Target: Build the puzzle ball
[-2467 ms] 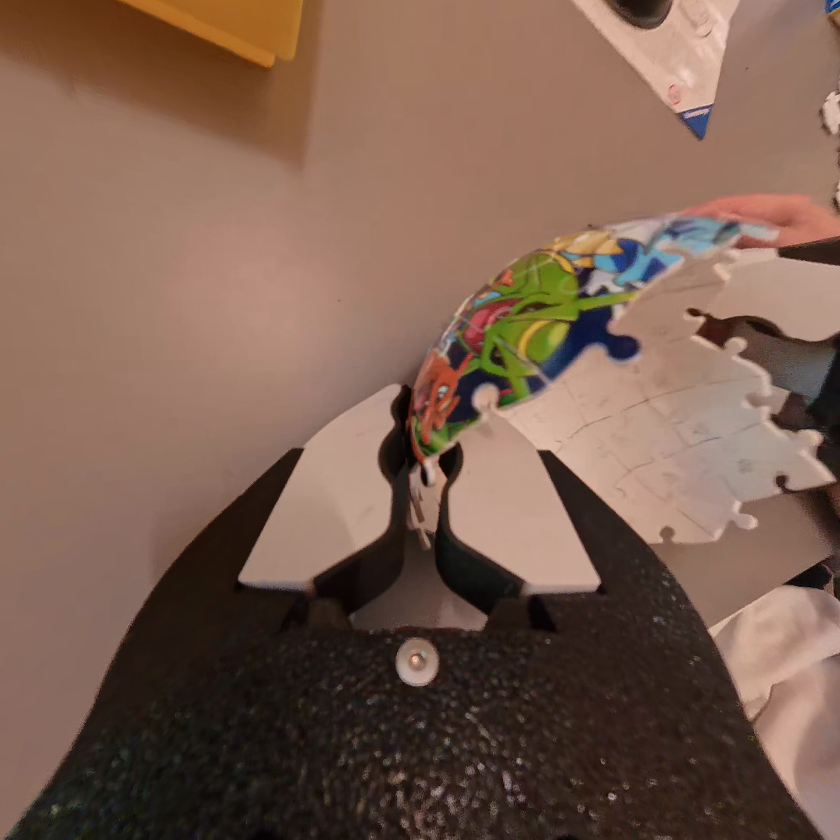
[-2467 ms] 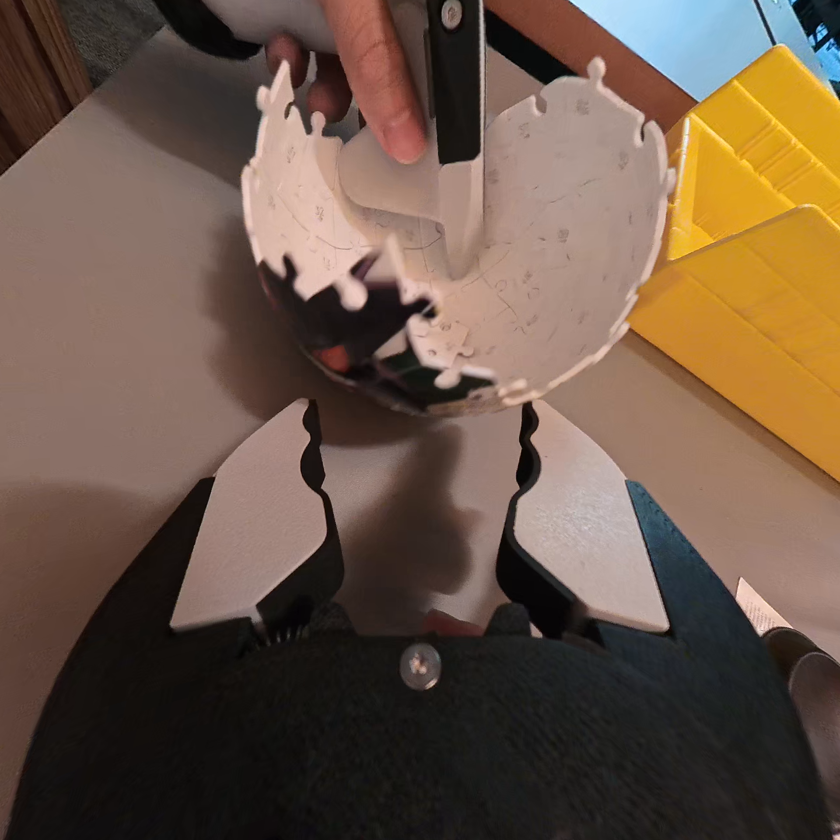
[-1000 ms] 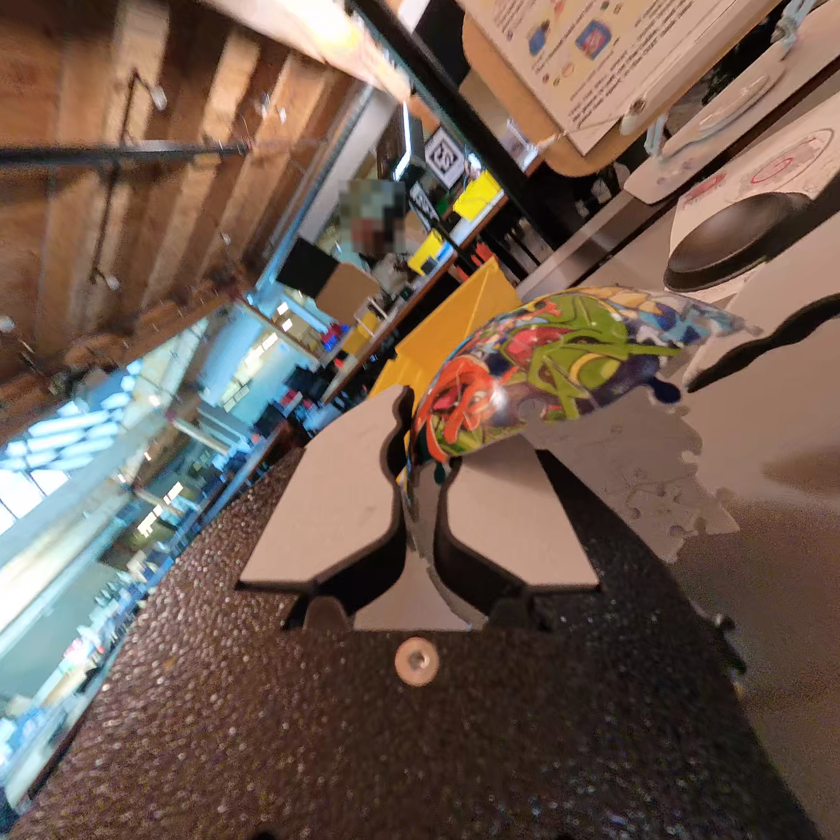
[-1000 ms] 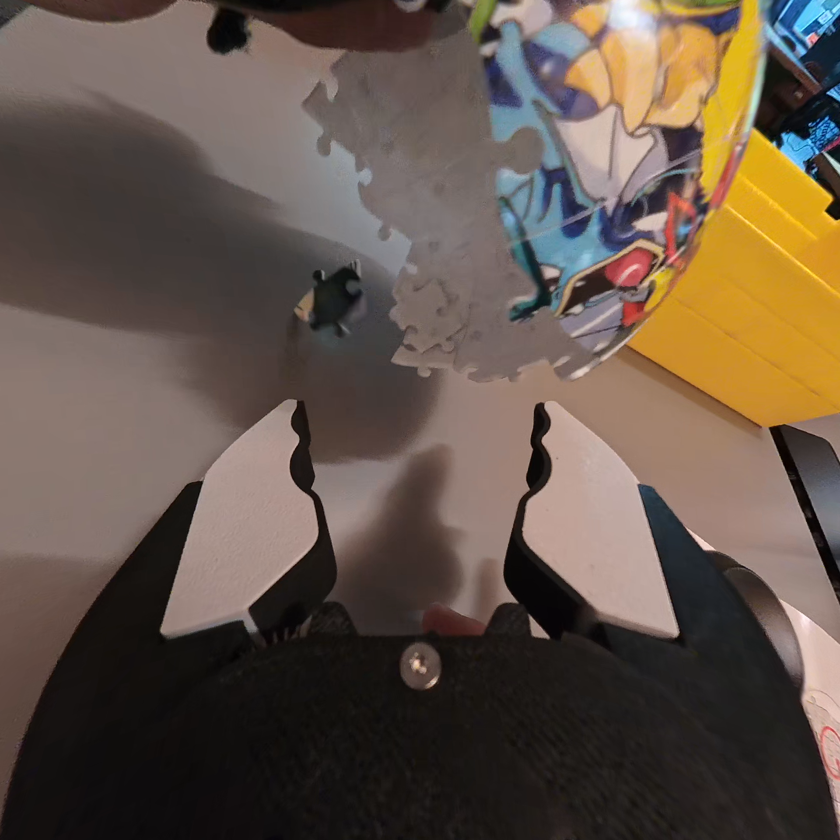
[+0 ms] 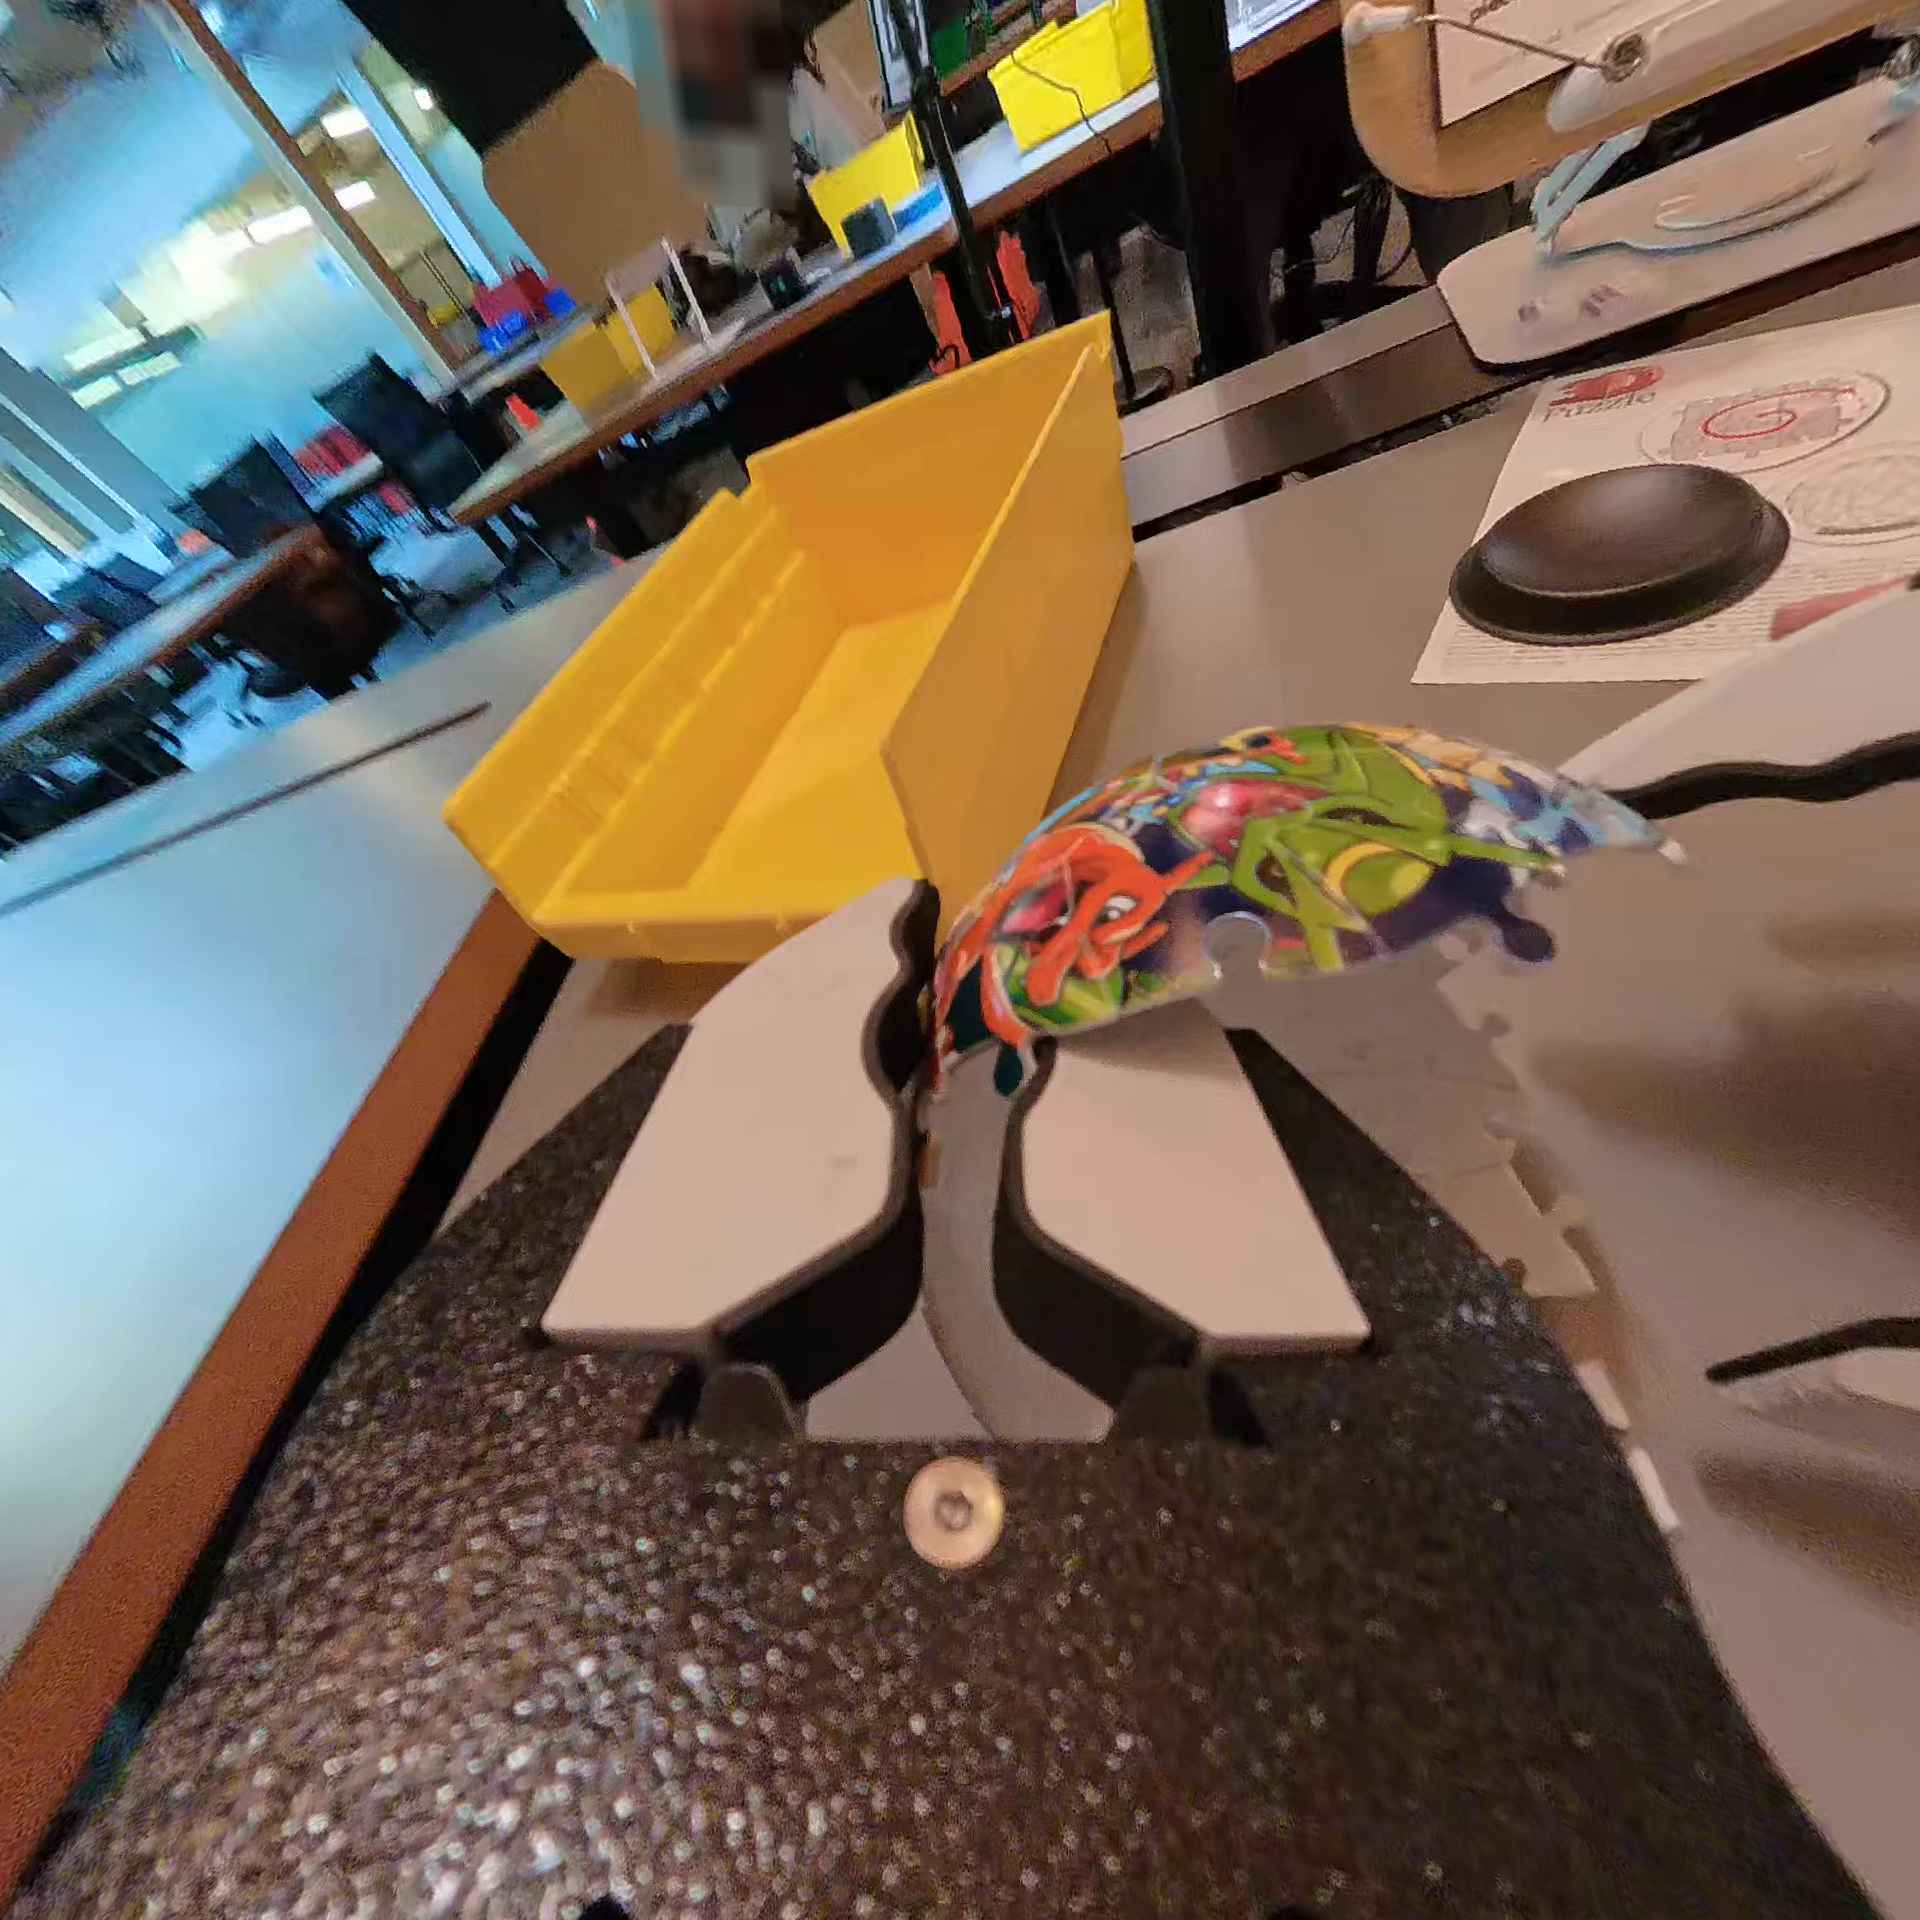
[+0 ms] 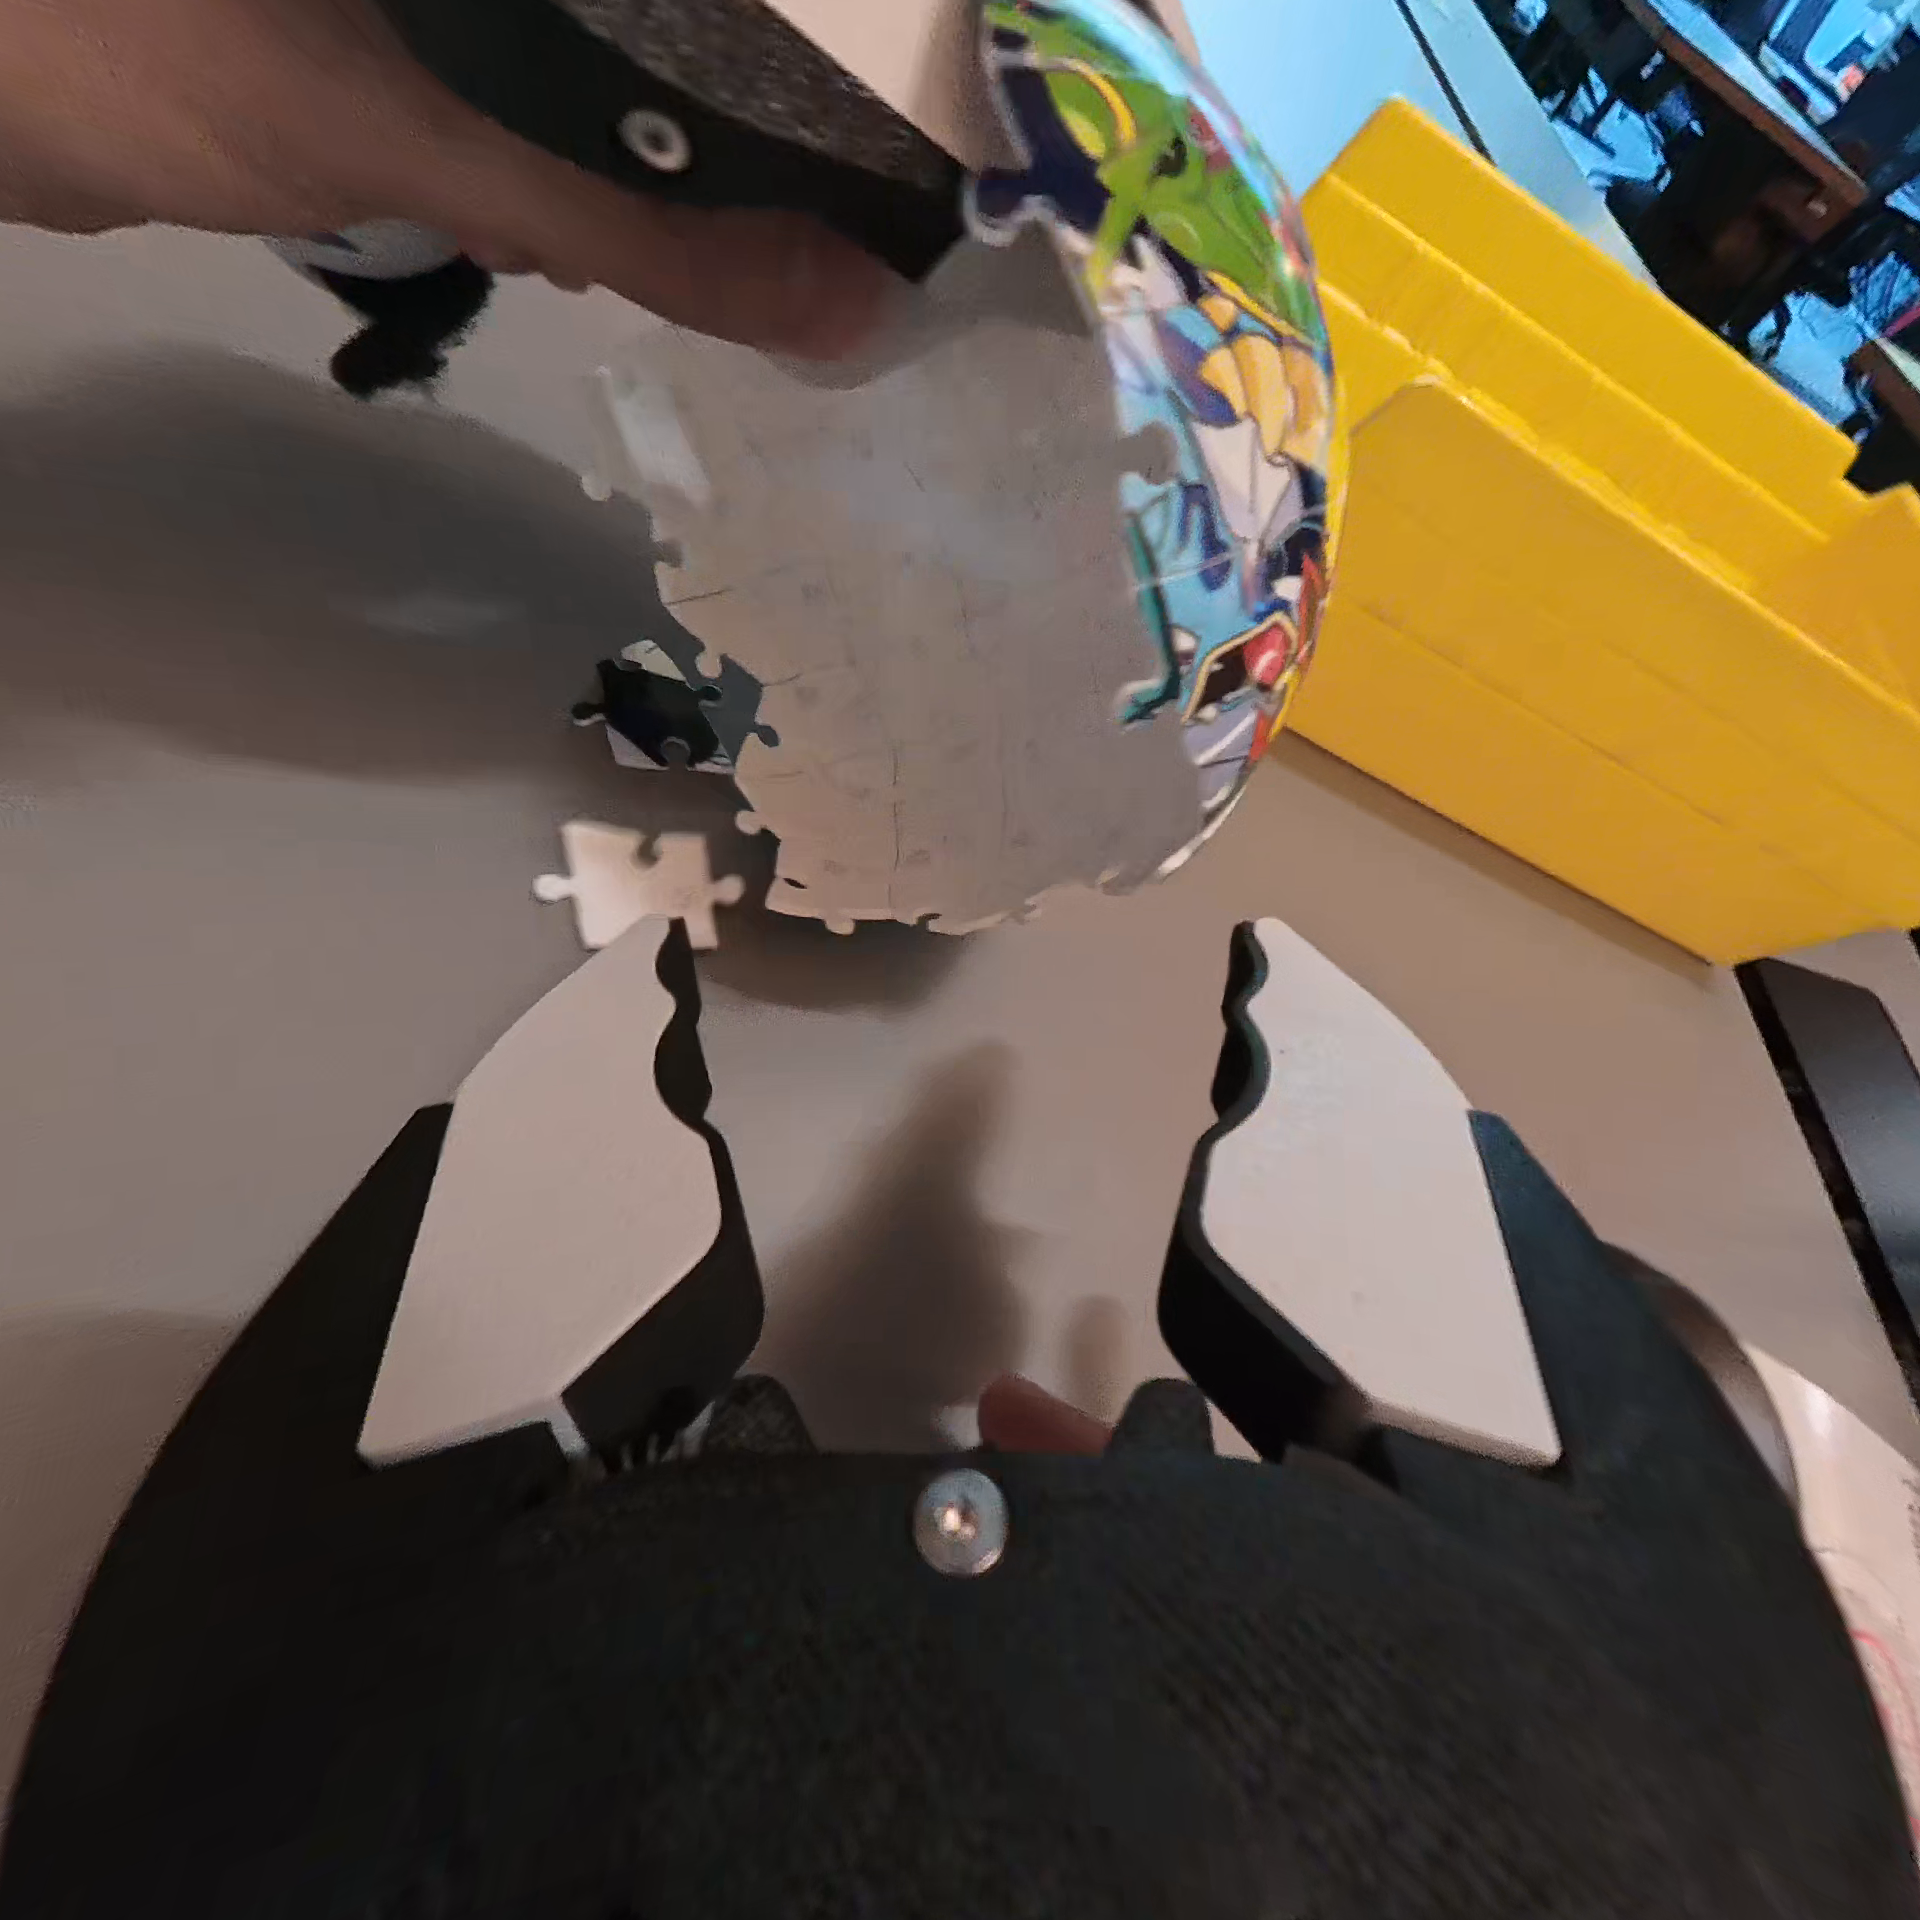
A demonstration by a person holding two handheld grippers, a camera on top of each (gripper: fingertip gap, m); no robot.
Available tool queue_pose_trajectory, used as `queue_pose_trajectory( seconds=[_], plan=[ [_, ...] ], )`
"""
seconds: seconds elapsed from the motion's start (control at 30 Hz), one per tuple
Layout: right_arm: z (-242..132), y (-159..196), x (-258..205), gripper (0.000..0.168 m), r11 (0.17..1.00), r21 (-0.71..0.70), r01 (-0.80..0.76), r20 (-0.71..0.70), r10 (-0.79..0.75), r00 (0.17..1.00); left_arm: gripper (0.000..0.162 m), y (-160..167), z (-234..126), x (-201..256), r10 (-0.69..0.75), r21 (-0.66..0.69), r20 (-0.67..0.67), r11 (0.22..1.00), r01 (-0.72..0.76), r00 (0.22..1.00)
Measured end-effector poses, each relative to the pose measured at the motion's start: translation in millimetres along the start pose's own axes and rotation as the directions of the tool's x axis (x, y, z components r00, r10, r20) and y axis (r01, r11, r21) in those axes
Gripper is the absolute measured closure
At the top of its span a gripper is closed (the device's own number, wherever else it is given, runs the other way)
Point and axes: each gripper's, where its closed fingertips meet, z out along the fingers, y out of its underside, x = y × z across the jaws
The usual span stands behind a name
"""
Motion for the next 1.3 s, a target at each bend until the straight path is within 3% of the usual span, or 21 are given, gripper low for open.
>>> queue_pose_trajectory(
  seconds=[0.23, 0.37, 0.63, 0.73, 1.0, 1.07, 1.13, 1.2, 1.3],
  plan=[
    [10, -4, -7, 0.074, 0.998, -0.013, 0.068, -0.044, -0.069, 0.997, 0.153, 25, 7, -9, -0.283, -0.124, -0.050, 0.953, 0.275, 0.958],
    [22, -1, -7, 0.077, 0.996, -0.029, 0.083, -0.062, -0.085, 0.994, 0.151, 38, 8, -8, -0.382, -0.207, -0.092, 0.911, 0.358, 0.920],
    [35, -7, 4, 0.078, 0.995, -0.004, 0.103, 0.013, -0.103, 0.995, 0.144, 61, 4, -15, -0.415, -0.349, -0.140, 0.870, 0.347, 0.899],
    [39, -13, 10, 0.076, 0.998, 0.039, 0.052, 0.050, -0.054, 0.997, 0.134, 72, 0, -17, -0.437, -0.418, -0.166, 0.843, 0.338, 0.884],
    [46, -25, 49, 0.086, 0.983, 0.125, -0.133, 0.000, 0.134, 0.991, 0.133, 104, -10, -22, -0.484, -0.578, -0.191, 0.759, 0.301, 0.854],
    [45, -20, 38, 0.084, 0.992, 0.062, -0.109, 0.056, 0.106, 0.993, 0.112, 103, -9, -23, -0.526, -0.582, -0.168, 0.735, 0.347, 0.834],
    [36, -11, 18, 0.081, 1.000, -0.017, -0.009, 0.156, 0.012, 0.988, 0.111, 99, -8, -26, -0.554, -0.565, -0.155, 0.729, 0.387, 0.818],
    [28, -16, 8, 0.079, 1.000, 0.001, 0.026, 0.172, -0.026, 0.985, 0.109, 100, -7, -25, -0.562, -0.570, -0.149, 0.721, 0.394, 0.813],
    [34, -38, -2, 0.083, 0.993, 0.098, -0.068, 0.151, 0.053, 0.987, 0.101, 101, -7, -21, -0.565, -0.585, -0.147, 0.712, 0.389, 0.812]
  ],
)
